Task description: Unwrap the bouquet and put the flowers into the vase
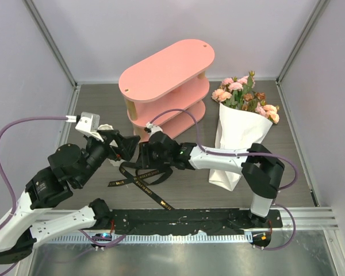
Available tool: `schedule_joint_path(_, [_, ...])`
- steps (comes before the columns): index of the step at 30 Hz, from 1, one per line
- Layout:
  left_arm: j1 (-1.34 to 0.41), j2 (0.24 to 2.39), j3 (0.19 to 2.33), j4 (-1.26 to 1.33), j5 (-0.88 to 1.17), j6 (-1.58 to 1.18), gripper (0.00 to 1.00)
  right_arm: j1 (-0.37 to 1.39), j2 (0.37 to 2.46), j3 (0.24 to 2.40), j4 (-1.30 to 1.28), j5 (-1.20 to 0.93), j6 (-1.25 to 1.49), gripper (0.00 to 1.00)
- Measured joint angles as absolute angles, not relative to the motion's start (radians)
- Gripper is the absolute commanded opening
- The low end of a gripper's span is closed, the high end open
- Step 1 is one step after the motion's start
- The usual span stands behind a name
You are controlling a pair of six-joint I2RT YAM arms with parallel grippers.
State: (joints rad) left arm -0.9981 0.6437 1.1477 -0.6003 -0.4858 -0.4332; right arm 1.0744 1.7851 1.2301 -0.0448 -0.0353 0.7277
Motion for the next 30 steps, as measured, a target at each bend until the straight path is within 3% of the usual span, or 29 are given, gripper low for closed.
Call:
schedule_joint_path(5, [-0.998, 0.652, 1.116, -0.579, -0.487, -0.433, 0.91, 1.038, 1.672, 1.155, -0.126, 0.073, 0.683, 0.67])
schedule_joint_path(11, [-0.998, 0.724, 1.106, -0.544, -0.469, -0.429, 0.90, 0.850, 1.395, 0.983, -0.237, 0.256, 0.685, 0.67])
schedule_joint_path(21, [-0.998, 0.824, 1.098, -0.503, -0.393, -0.418, 0.91, 0.627, 1.280, 0.864, -0.553, 0.551, 0.805, 0.61])
schedule_joint_path(30, [-0.998, 0.906, 1.080, -0.461, -0.322, -0.413, 0.91, 0.577, 0.801, 0.773, -0.883, 0.865, 1.124, 0.54])
